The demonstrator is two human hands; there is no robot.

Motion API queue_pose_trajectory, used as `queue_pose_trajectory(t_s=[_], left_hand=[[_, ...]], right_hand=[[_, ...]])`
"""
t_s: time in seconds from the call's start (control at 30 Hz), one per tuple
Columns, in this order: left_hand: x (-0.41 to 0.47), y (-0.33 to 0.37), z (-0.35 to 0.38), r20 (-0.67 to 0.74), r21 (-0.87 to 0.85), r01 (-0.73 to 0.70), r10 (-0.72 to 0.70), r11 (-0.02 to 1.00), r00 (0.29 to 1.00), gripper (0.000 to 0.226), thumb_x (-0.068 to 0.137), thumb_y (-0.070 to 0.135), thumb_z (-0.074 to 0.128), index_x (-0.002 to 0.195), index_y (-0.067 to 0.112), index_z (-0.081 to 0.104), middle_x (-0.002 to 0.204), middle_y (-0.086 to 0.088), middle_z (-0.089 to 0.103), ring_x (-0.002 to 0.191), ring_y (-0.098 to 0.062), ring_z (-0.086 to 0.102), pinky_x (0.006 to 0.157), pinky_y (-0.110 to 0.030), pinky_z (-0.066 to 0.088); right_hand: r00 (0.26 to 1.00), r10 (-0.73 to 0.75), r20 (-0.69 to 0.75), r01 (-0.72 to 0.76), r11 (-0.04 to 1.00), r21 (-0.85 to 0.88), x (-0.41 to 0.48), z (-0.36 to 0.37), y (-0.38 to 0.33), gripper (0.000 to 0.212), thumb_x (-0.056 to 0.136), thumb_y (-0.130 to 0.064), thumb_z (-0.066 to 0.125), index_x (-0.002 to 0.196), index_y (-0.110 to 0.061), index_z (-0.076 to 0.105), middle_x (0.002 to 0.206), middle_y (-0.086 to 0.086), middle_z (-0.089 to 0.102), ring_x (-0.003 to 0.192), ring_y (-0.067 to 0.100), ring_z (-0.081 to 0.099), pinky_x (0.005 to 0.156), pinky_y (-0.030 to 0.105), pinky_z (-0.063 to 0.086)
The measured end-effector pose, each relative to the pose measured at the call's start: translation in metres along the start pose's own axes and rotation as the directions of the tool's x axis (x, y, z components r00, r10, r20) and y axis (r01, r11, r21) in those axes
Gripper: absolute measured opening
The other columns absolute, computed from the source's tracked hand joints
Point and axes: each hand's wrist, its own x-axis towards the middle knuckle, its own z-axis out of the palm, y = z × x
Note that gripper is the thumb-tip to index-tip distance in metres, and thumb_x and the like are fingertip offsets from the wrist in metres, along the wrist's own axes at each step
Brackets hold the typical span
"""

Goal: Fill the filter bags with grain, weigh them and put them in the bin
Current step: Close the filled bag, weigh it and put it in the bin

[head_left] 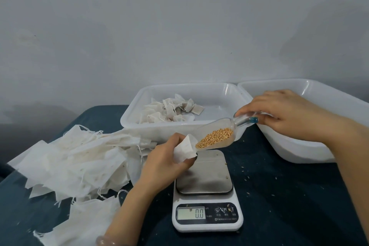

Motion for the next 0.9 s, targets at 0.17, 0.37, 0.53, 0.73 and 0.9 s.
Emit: queue_pose_trajectory(t_s=[0.17, 0.37, 0.53, 0.73, 0.9], left_hand=[[0.0, 0.001, 0.002, 0.034, -0.061, -0.032, 0.034, 0.998, 0.999, 0.026, 0.078, 0.041, 0.067, 0.1, 0.036, 0.053, 0.093, 0.026, 0.065, 0.085, -0.002, 0.061, 0.07, -0.027, 0.049], [0.001, 0.001, 0.005, 0.041, -0.108, -0.058, 0.063, 0.992, 0.997, 0.027, 0.083, 0.034, 0.072, 0.091, 0.039, 0.046, 0.087, 0.023, 0.063, 0.076, -0.004, 0.058, 0.056, -0.014, 0.04], [-0.001, 0.001, 0.006, 0.044, -0.217, -0.063, 0.074, 0.974, 0.996, 0.024, 0.081, 0.039, 0.069, 0.096, 0.039, 0.05, 0.092, 0.021, 0.066, 0.077, -0.005, 0.062, 0.056, -0.012, 0.042], [0.001, 0.003, 0.007, 0.068, -0.314, -0.051, 0.076, 0.948, 0.995, 0.023, 0.083, 0.045, 0.067, 0.099, 0.039, 0.052, 0.094, 0.016, 0.069, 0.069, -0.008, 0.068, 0.057, -0.015, 0.049], [0.002, 0.0, 0.009, 0.091, -0.381, -0.036, 0.076, 0.924, 0.993, 0.025, 0.086, 0.041, 0.067, 0.104, 0.031, 0.053, 0.086, 0.009, 0.07, 0.065, -0.011, 0.067, 0.058, -0.022, 0.053]], right_hand=[[1.0, -0.009, -0.005, 0.008, 0.996, -0.084, 0.006, -0.003, -0.006, 0.039, 0.1, -0.027, 0.047, 0.125, -0.057, 0.05, 0.107, -0.027, 0.058, 0.096, -0.003, 0.034, 0.093, 0.022, 0.02], [0.998, -0.044, -0.04, 0.035, 0.981, -0.191, 0.016, -0.011, -0.016, 0.037, 0.101, -0.032, 0.042, 0.13, -0.054, 0.048, 0.105, -0.021, 0.055, 0.099, 0.004, 0.031, 0.094, 0.025, 0.022], [0.997, -0.057, -0.049, 0.046, 0.977, -0.21, 0.018, -0.016, -0.018, 0.037, 0.101, -0.034, 0.04, 0.13, -0.055, 0.048, 0.099, -0.02, 0.052, 0.095, 0.001, 0.024, 0.09, 0.022, 0.019], [0.997, -0.06, -0.056, 0.047, 0.977, -0.207, 0.017, -0.021, -0.018, 0.035, 0.101, -0.033, 0.044, 0.127, -0.055, 0.051, 0.098, -0.021, 0.052, 0.095, 0.001, 0.025, 0.088, 0.022, 0.019], [0.995, -0.047, -0.083, 0.027, 0.972, -0.232, 0.015, -0.028, -0.02, 0.036, 0.1, -0.036, 0.042, 0.128, -0.057, 0.05, 0.1, -0.022, 0.053, 0.101, 0.003, 0.032, 0.092, 0.026, 0.022]])
